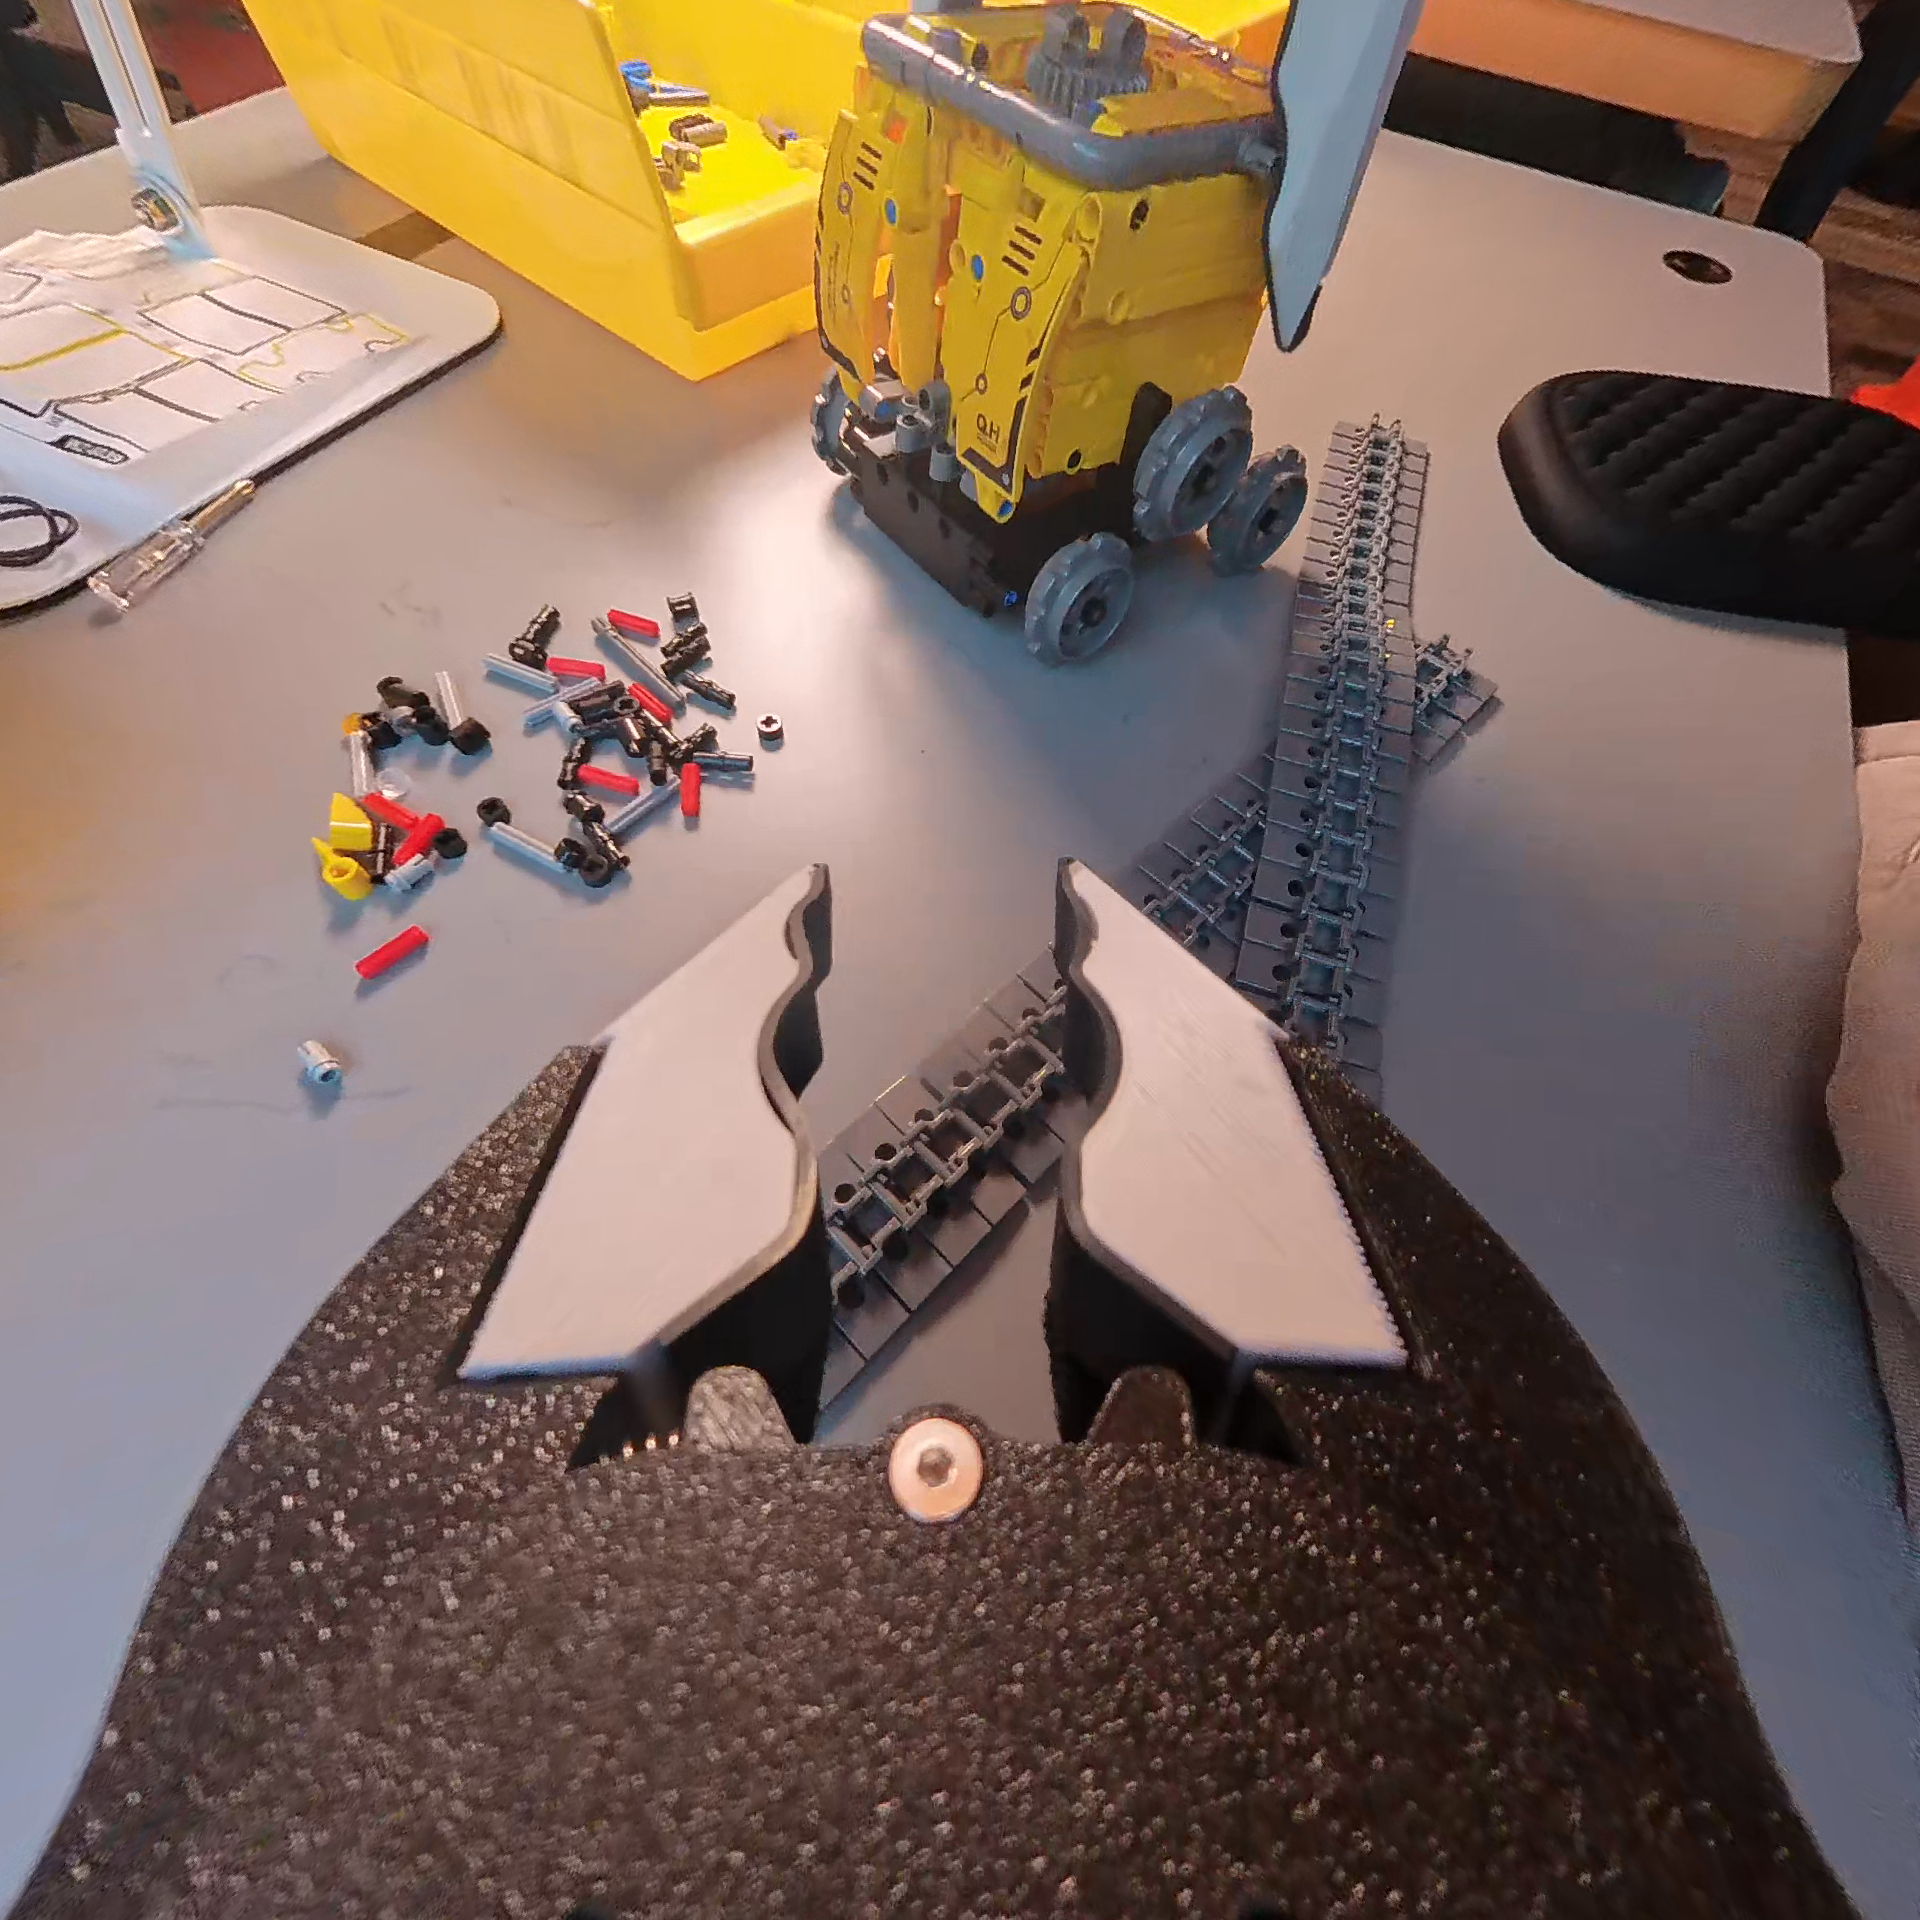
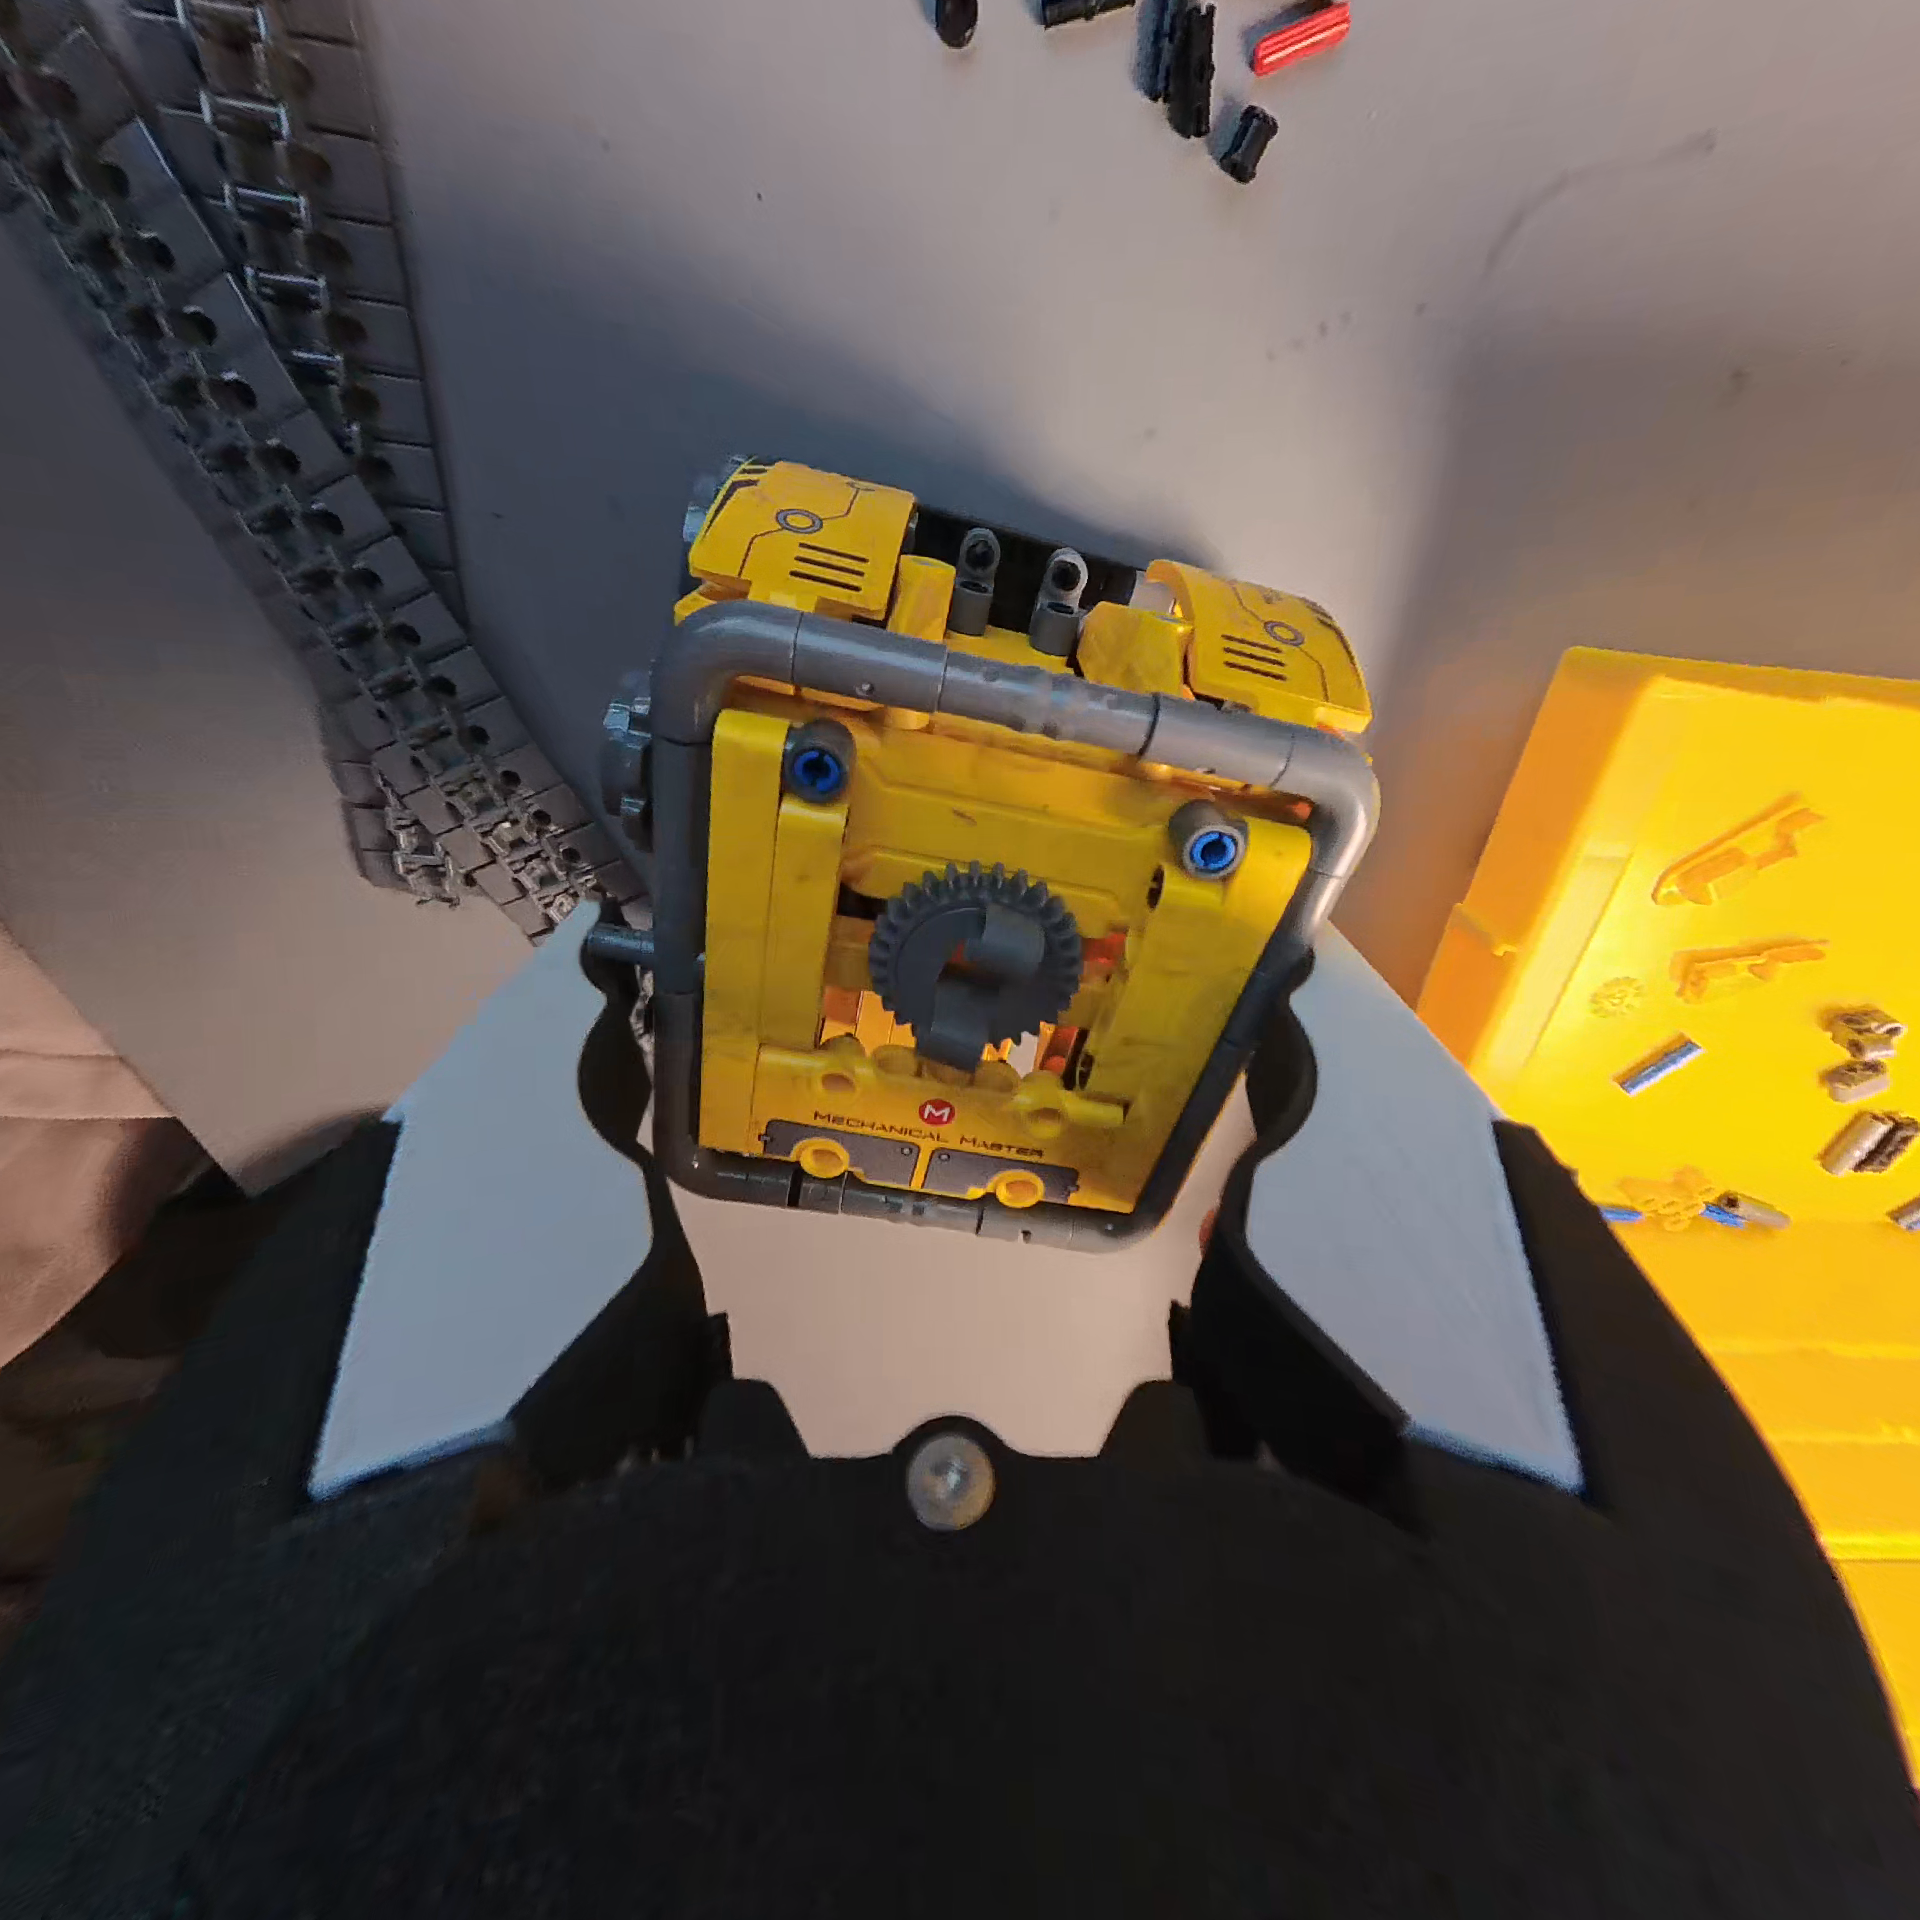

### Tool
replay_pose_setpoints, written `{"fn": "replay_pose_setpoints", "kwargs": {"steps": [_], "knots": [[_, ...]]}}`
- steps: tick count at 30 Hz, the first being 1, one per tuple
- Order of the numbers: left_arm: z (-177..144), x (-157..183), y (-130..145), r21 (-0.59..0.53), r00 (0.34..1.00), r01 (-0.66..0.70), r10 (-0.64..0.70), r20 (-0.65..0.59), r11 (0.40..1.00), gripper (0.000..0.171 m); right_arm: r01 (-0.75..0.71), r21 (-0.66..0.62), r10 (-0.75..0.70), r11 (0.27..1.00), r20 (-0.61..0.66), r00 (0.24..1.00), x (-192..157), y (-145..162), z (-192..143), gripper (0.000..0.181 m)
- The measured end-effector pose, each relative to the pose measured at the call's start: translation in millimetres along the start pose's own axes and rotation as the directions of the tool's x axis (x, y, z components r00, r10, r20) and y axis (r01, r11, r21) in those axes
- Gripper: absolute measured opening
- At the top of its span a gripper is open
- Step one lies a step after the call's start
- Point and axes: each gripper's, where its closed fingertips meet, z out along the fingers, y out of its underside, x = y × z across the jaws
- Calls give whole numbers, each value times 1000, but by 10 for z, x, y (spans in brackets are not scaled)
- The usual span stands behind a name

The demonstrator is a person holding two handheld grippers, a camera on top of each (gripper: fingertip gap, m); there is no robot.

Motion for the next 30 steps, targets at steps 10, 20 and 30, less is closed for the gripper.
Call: {"fn": "replay_pose_setpoints", "kwargs": {"steps": [10, 20, 30], "knots": [[17, -1, 38, -11, 1000, 18, -18, -17, 1000, 42, 193, -225, -198, 955, 0, 980, 84, 426, -61, 111], [33, -3, 64, -18, 999, 35, -36, -30, 999, 42, 164, -184, -165, 969, 11, 986, 63, 639, -254, 122], [67, -18, 119, -38, 998, 46, -47, -33, 998, 41, -67, 37, 66, 997, 13, 998, 51, 207, -214, 100]]}}
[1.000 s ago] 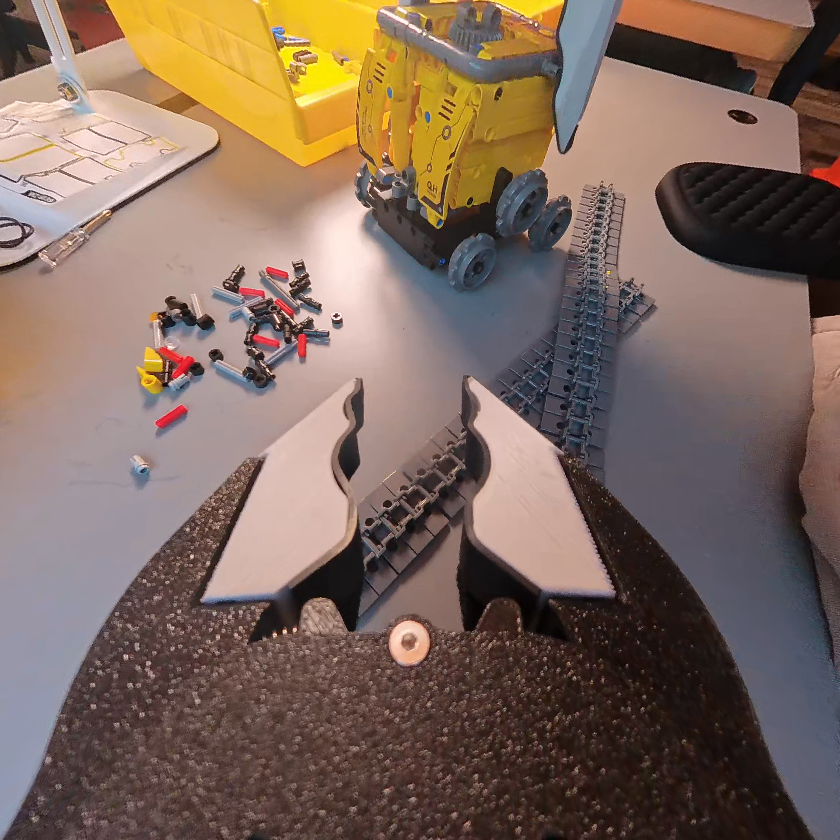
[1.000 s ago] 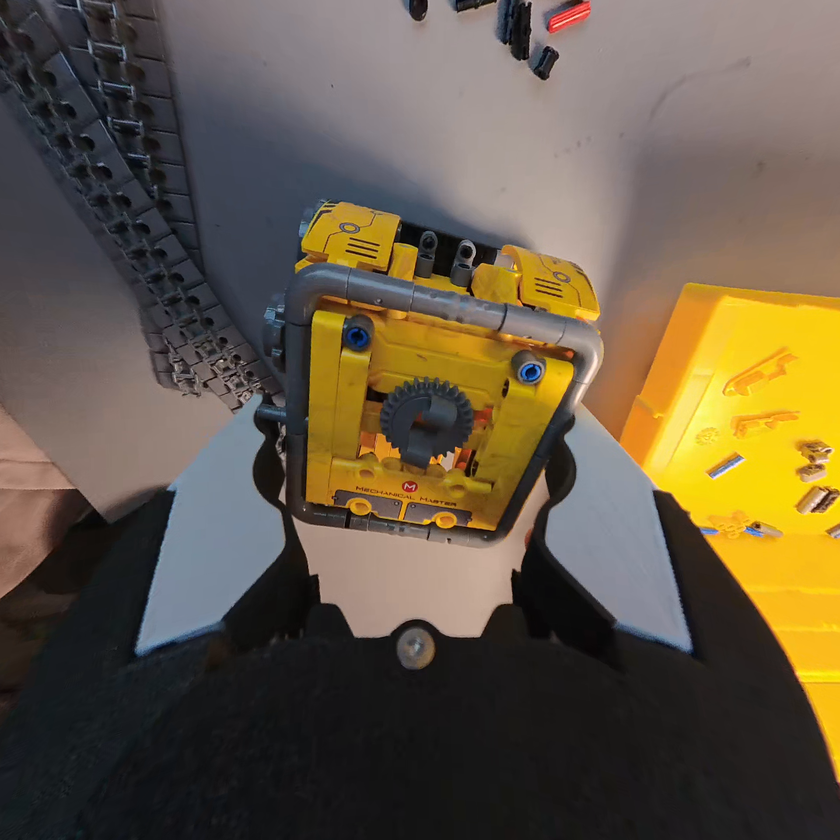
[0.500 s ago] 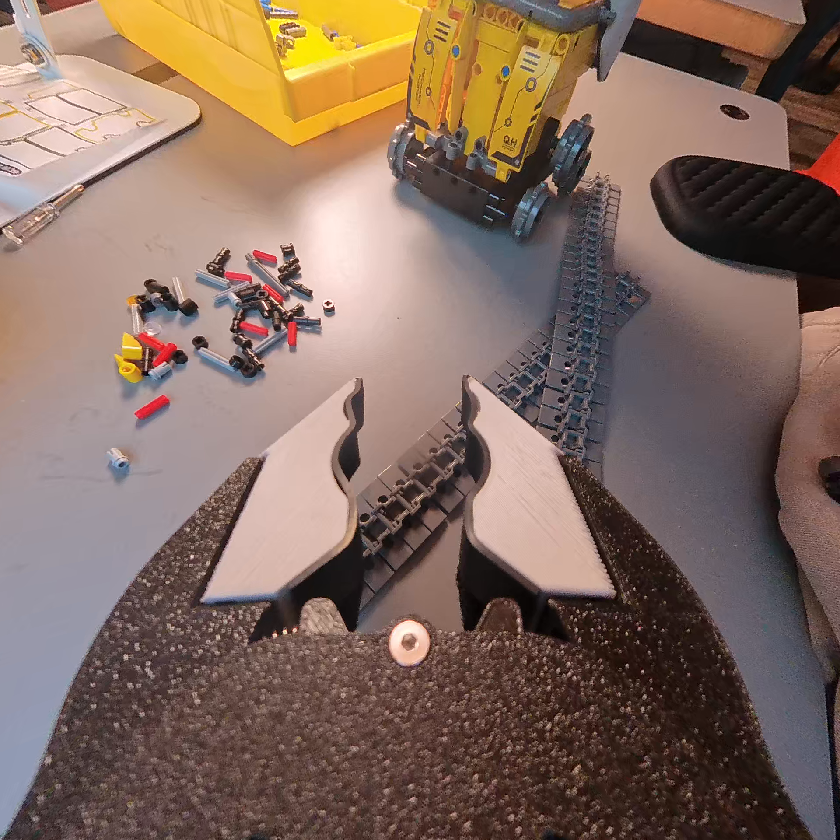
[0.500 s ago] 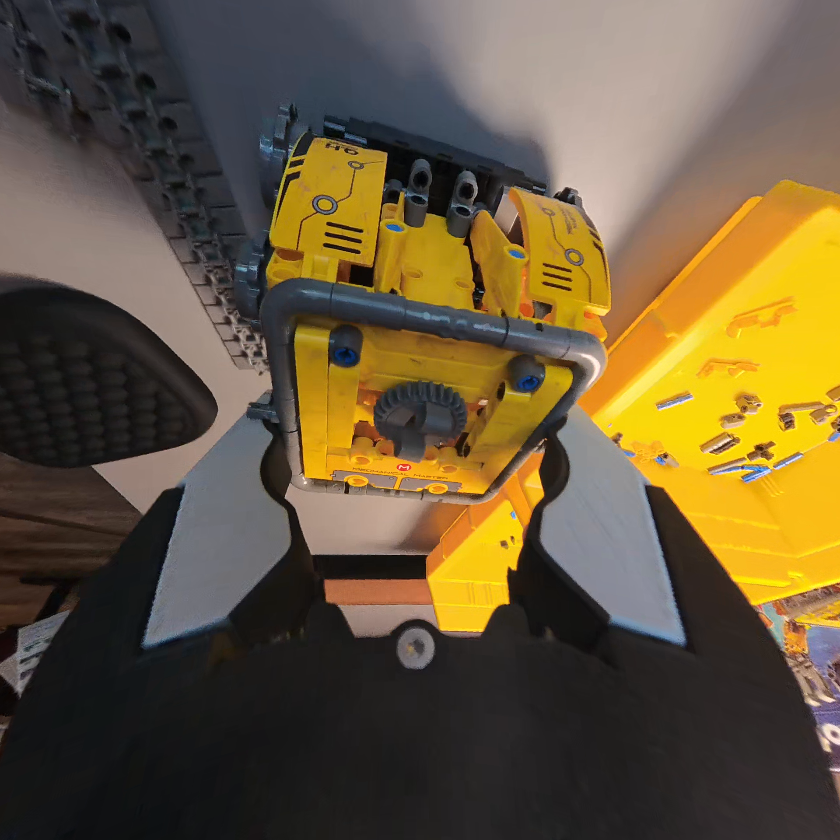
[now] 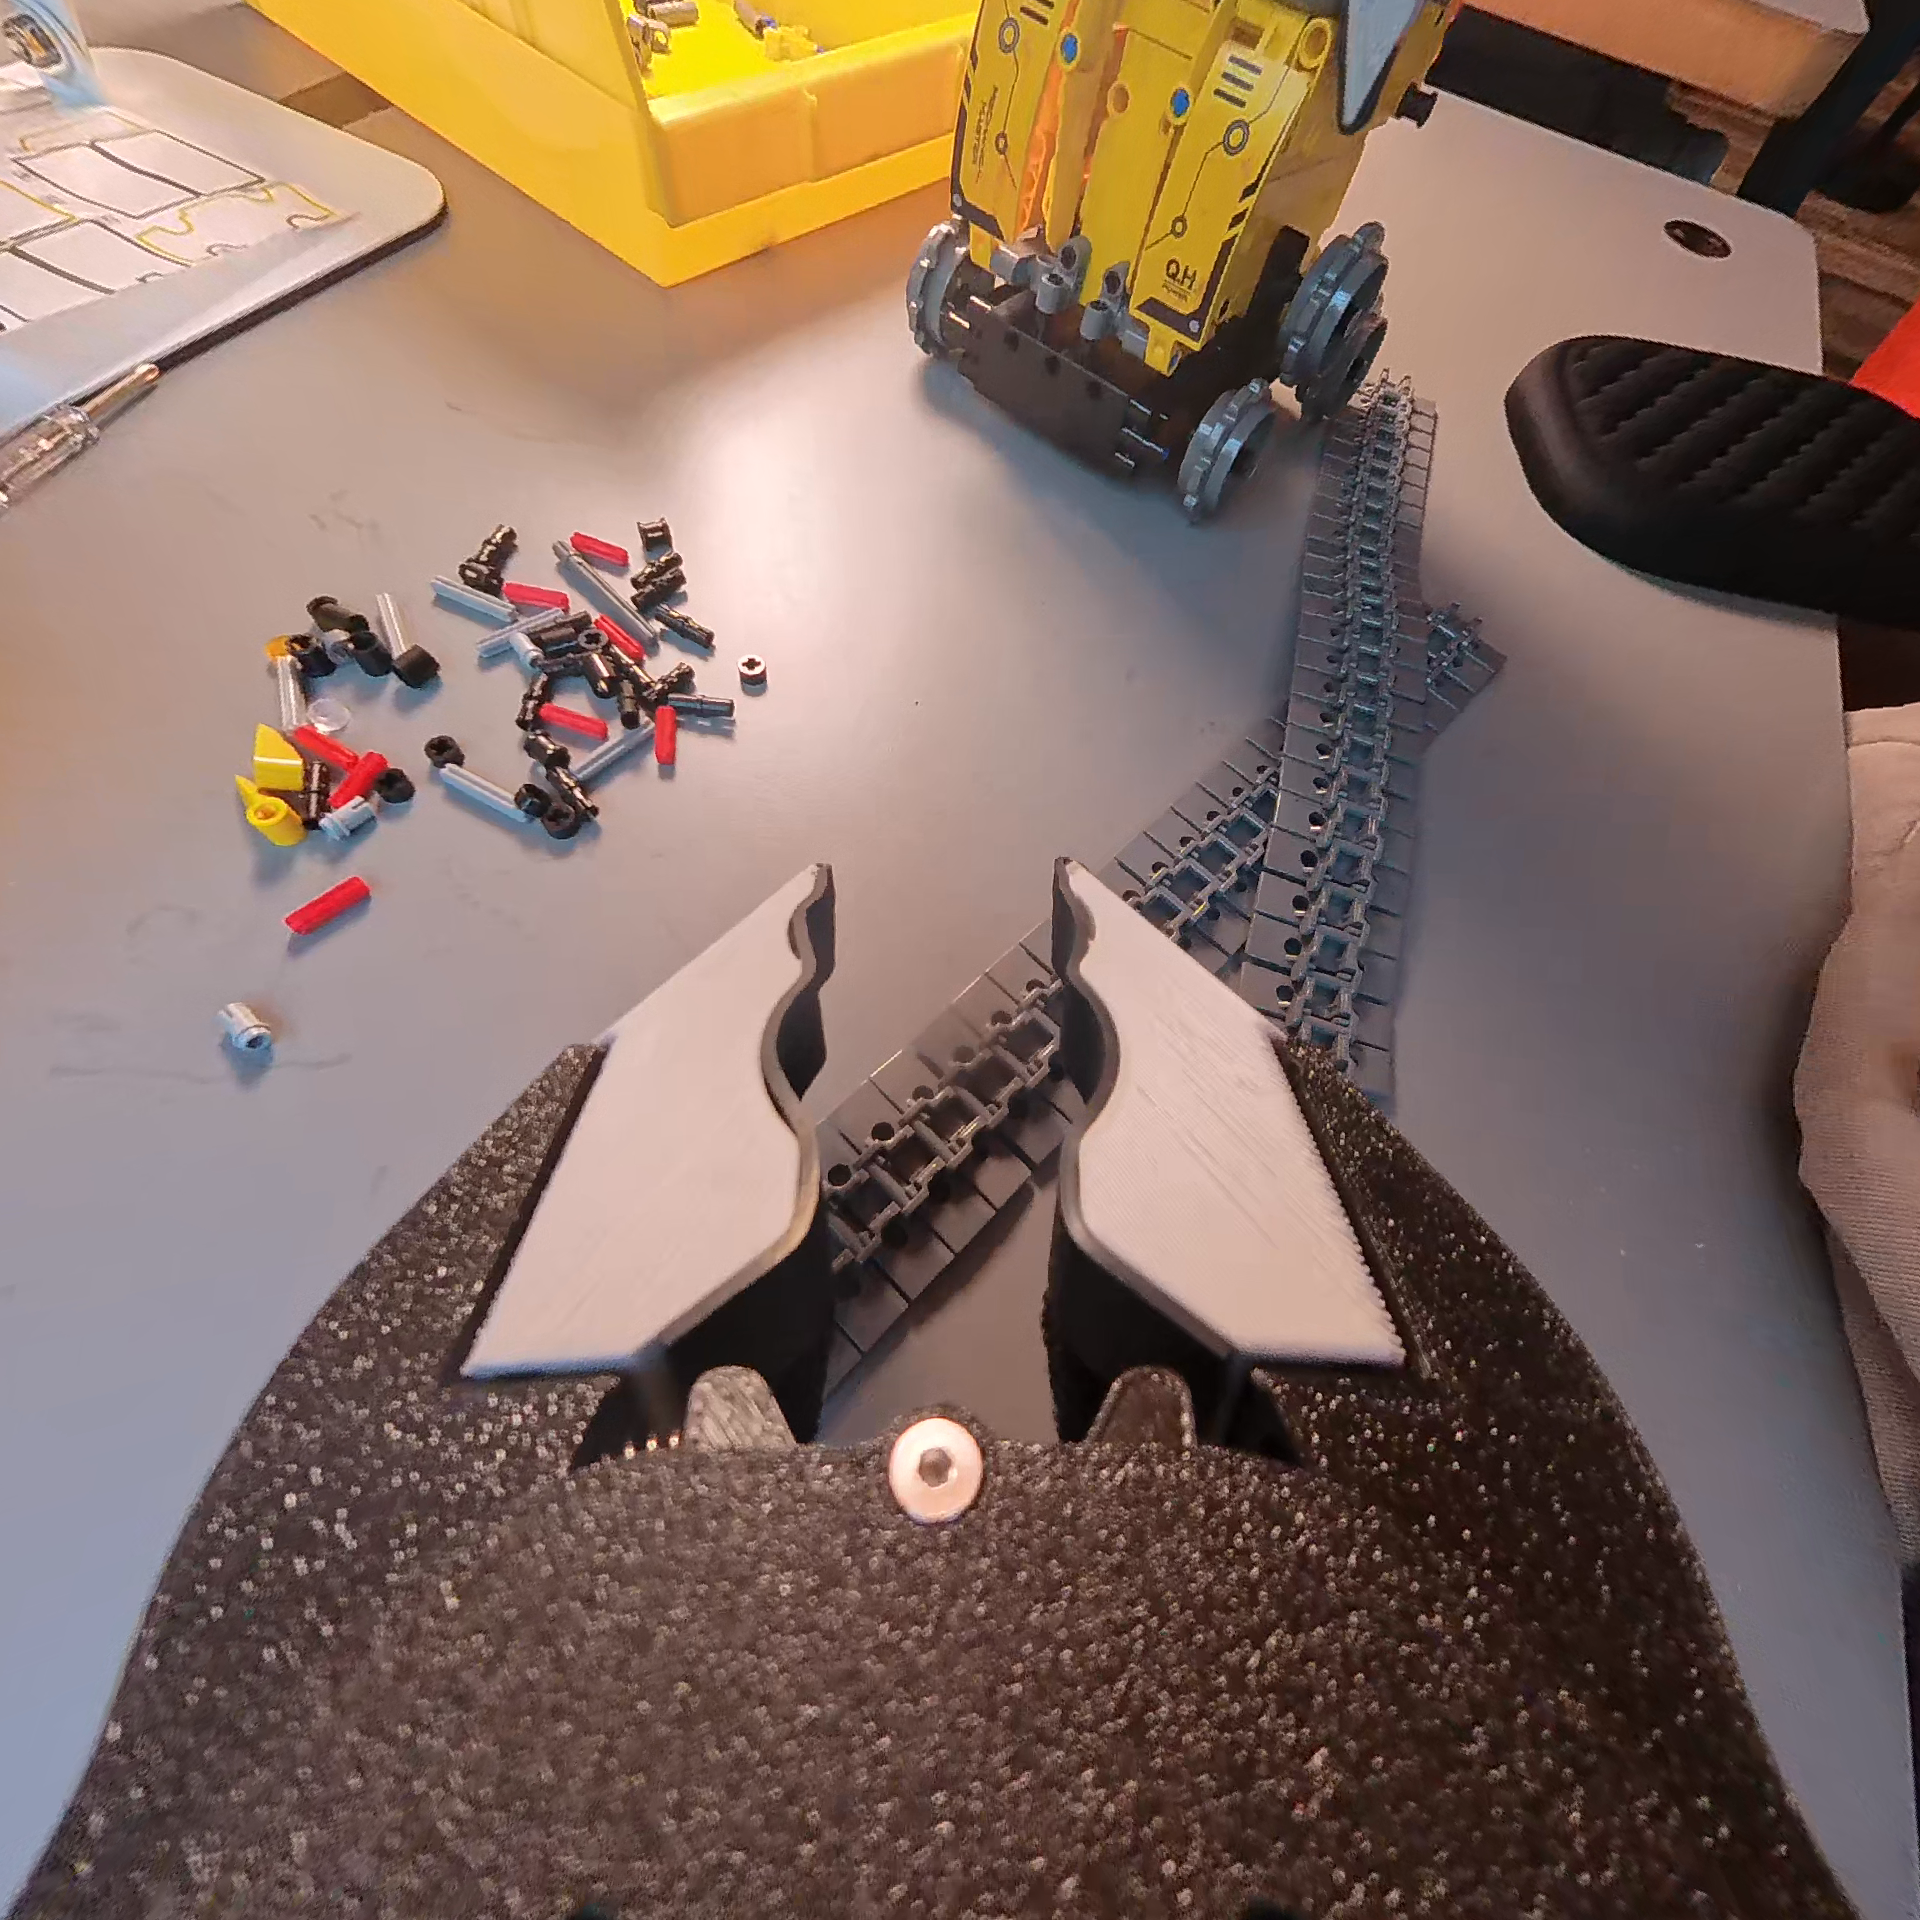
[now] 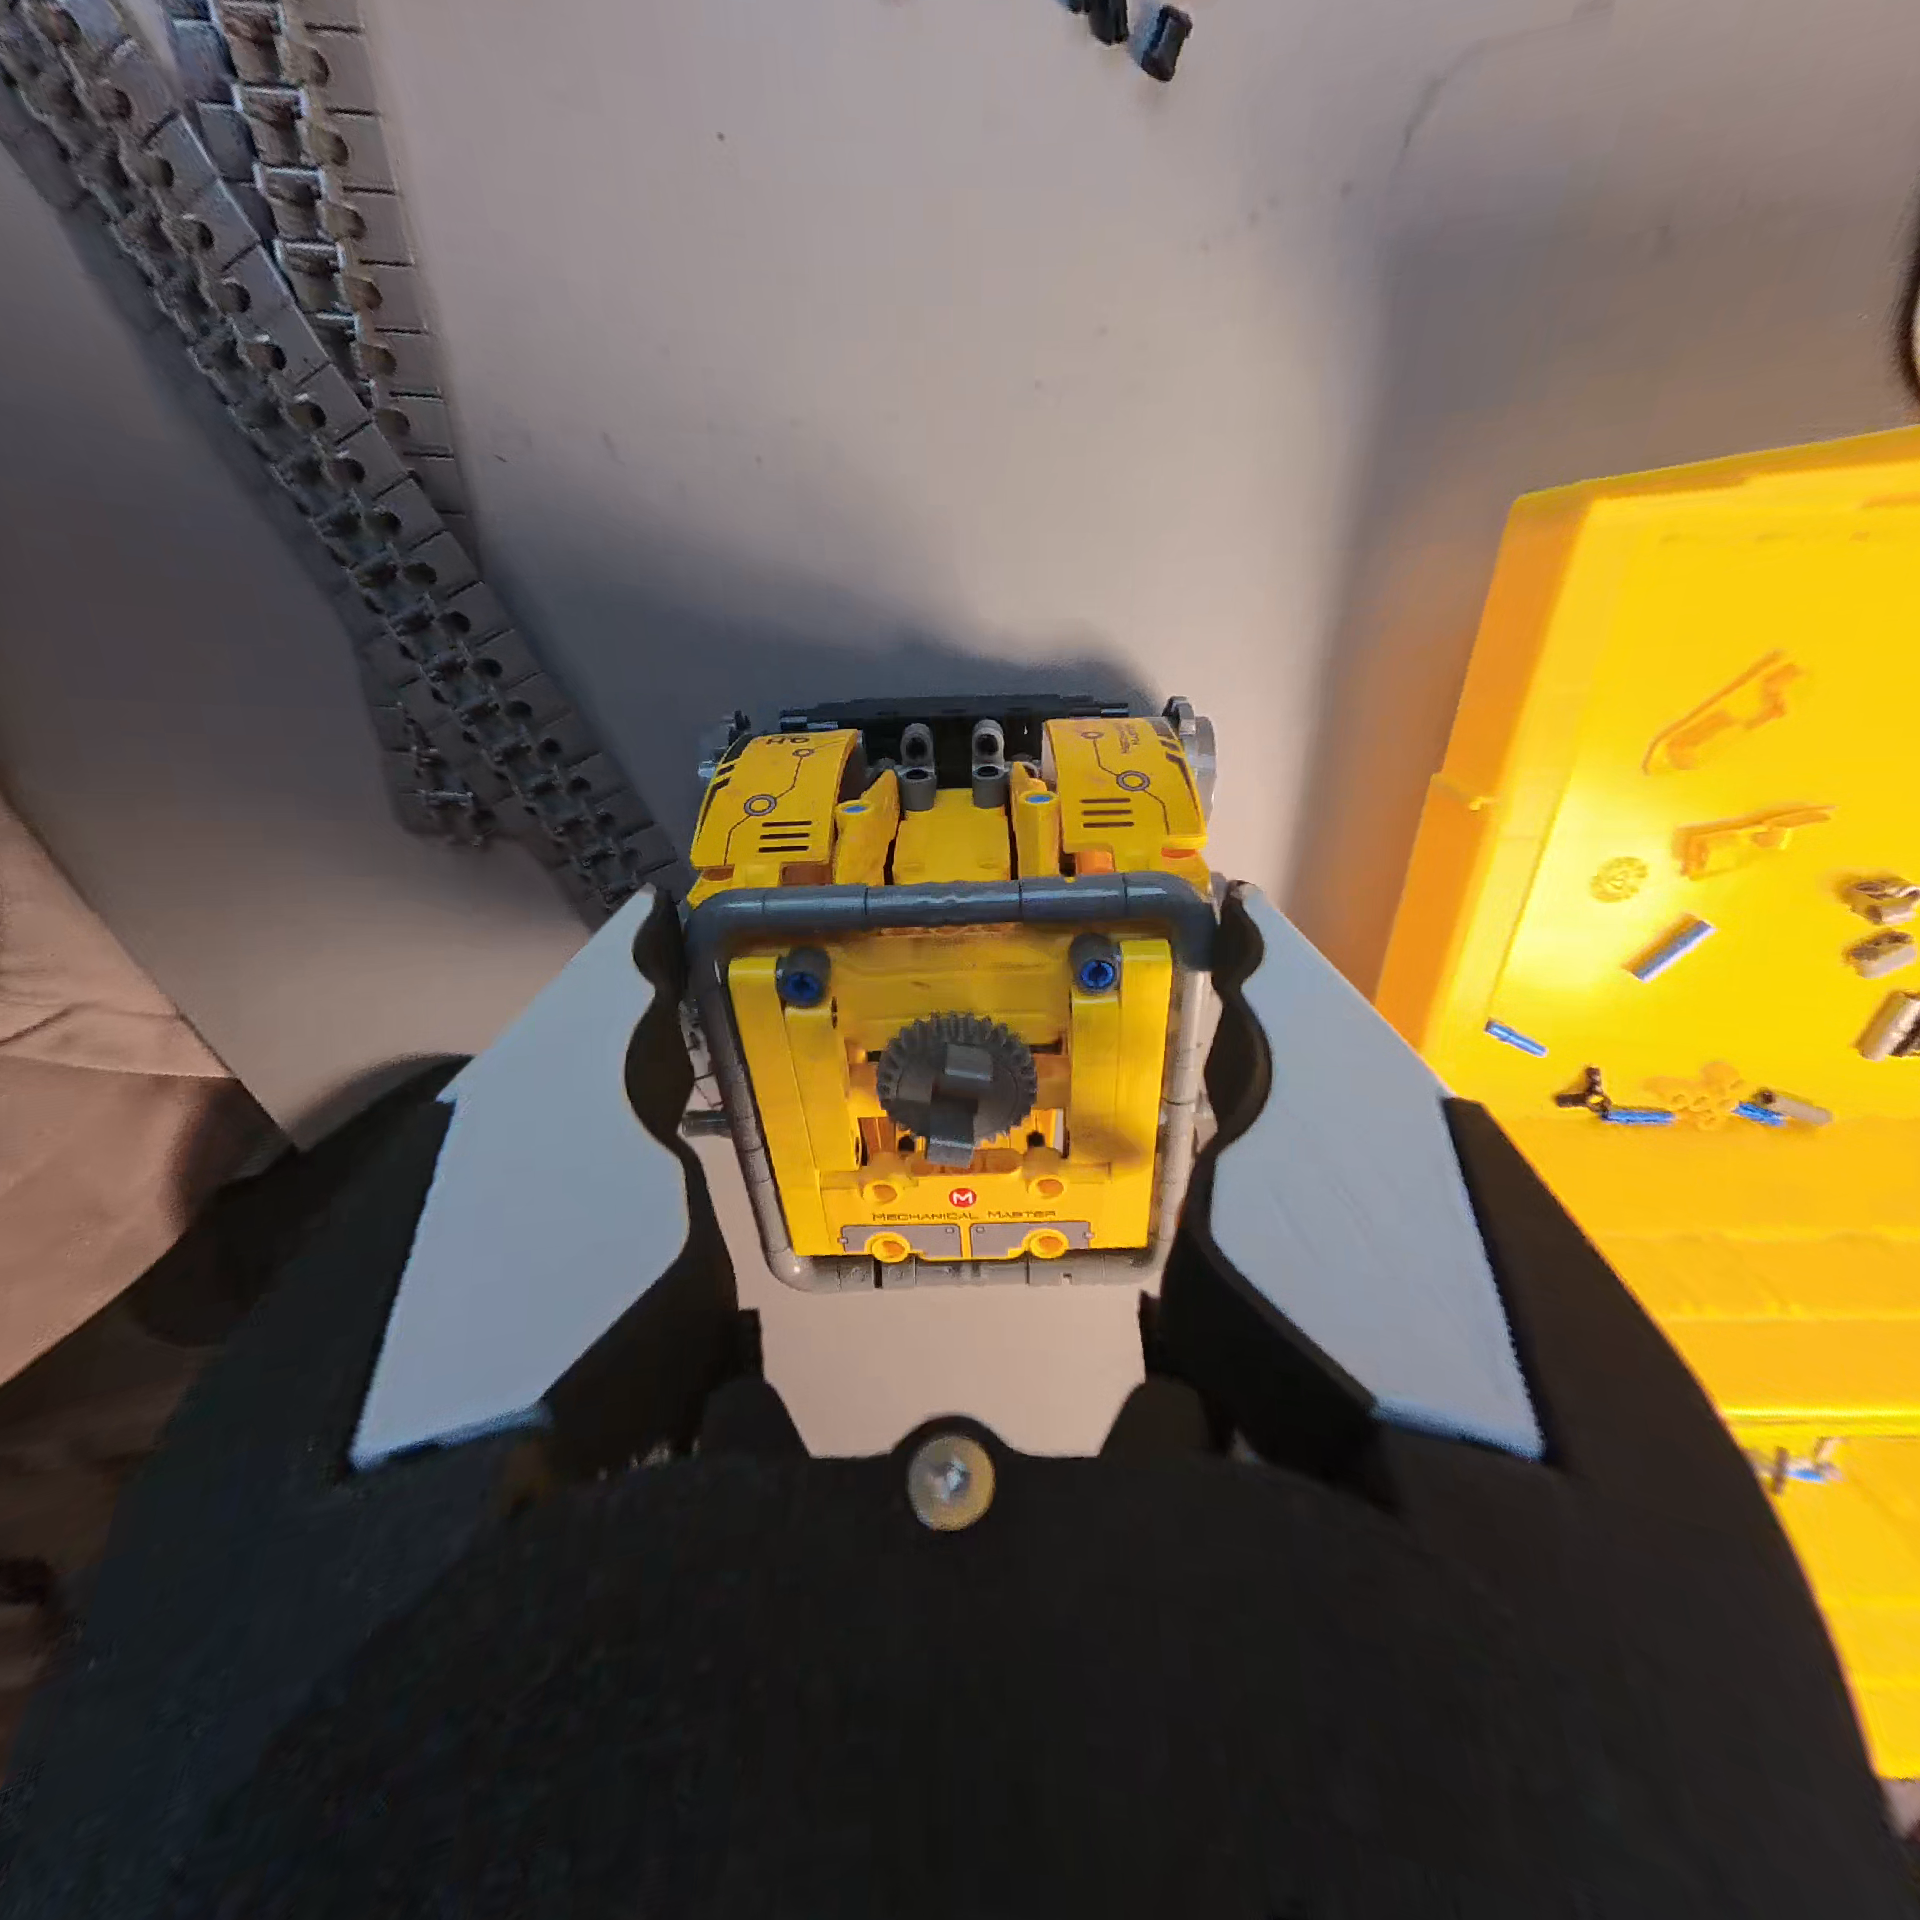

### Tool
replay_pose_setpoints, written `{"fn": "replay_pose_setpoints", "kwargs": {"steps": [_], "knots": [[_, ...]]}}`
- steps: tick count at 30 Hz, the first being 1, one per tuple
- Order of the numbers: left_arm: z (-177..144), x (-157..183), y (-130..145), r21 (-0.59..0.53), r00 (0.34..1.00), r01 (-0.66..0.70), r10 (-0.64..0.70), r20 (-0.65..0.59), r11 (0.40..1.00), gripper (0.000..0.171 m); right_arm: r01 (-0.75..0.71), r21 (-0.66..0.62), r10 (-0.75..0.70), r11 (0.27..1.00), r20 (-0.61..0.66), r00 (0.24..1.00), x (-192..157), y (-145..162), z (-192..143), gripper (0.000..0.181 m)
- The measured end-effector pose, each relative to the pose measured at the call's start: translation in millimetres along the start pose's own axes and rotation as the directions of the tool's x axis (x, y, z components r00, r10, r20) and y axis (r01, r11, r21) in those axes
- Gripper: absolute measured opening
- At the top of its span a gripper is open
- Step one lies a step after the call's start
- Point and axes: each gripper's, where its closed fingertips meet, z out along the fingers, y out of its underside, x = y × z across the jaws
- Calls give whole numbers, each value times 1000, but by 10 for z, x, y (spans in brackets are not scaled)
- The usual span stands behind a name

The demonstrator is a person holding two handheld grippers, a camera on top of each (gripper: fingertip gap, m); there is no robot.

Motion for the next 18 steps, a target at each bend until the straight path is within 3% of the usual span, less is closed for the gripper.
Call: {"fn": "replay_pose_setpoints", "kwargs": {"steps": [11, 18], "knots": [[-4, 59, -18, 1, 1000, -29, 29, -6, 1000, 41, 70, -232, -70, 970, 9, 998, -6, 30, 48, 99], [-6, 54, -17, 0, 1000, -31, 31, -4, 1000, 41, 72, -258, -69, 964, 22, 997, 4, 27, 55, 99]]}}
